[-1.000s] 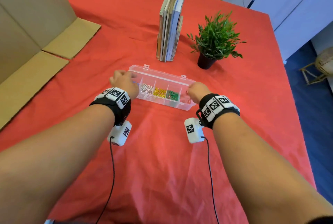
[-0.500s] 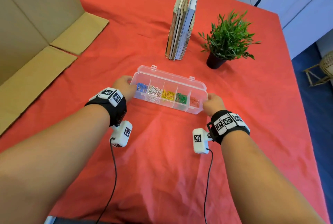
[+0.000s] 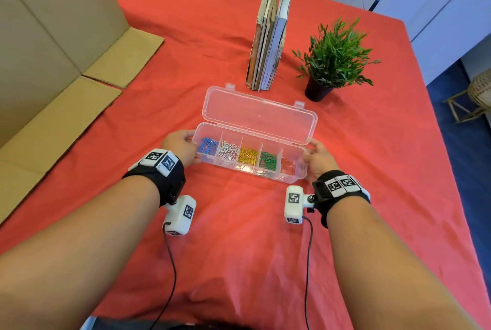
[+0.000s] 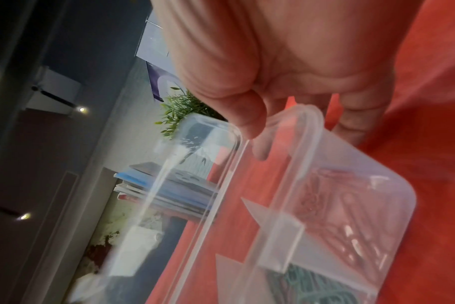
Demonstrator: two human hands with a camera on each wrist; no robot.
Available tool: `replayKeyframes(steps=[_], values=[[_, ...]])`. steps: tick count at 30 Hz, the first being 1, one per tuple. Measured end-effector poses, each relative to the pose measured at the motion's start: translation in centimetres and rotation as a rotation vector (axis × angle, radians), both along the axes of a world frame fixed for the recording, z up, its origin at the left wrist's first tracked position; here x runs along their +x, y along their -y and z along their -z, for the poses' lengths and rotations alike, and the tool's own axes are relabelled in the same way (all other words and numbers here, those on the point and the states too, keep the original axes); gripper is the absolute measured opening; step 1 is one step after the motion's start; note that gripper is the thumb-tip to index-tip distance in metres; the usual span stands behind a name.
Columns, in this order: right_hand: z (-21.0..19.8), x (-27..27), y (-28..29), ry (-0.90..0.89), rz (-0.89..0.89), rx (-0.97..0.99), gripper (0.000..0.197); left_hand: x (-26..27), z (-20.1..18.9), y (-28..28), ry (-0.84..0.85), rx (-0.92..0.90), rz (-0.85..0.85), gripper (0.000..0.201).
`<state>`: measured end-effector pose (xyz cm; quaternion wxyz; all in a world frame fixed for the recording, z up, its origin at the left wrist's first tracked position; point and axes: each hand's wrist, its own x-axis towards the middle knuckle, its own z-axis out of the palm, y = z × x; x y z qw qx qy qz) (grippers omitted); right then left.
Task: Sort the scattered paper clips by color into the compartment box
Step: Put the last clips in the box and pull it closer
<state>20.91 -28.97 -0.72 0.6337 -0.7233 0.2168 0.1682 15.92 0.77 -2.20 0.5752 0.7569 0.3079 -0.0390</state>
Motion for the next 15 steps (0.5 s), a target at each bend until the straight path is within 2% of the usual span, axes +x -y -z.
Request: replayKeyframes(steps=[1,3,6,8,9,10,12,14,15], values=[[-0.4,-0.3,-0.1,0.034,0.025,0.059,0.062,0.1,-0.2,0.0,-0.005,-0.017,-0.001,0.036],[-0.4,-0.8,0.0,0.082,0.105,0.222,0.06,0.3,-0.5,-0.1,-0.028,-0.06,-0.022,0.035],[-1.2,-1.7,0.6,0.093,0.269,0.384,0.036,0.4,-1.2,-0.6,-0.068,-0.135,-0.075,0.031],[-1.7,-2.3,1.2,0.111,0.317,0.378,0.025,0.4,-1.5,-1.1,-0.103,-0.078,-0.043,0.048],[-2.0,-2.4,1.2,0.128,0.284,0.338,0.021,0.4,-1.6,-1.3,-0.118,-0.064,-0.017,0.059],[-2.2,-2.6,1.2,0.147,0.184,0.247,0.022,0.5,-1.7,-1.5,-0.126,-0.082,0.0,0.067],[-2.6,-3.0,0.9,0.19,-0.19,-0.127,0.042,0.5,-2.0,-1.8,-0.142,-0.138,0.036,0.072],[-2.1,-3.4,0.3,0.191,-0.579,-0.517,0.066,0.3,-2.1,-1.8,-0.153,-0.123,0.092,0.068],[-1.7,-3.8,-0.1,0.17,-0.689,-0.659,0.072,0.3,-2.1,-1.8,-0.144,-0.09,0.115,0.064]])
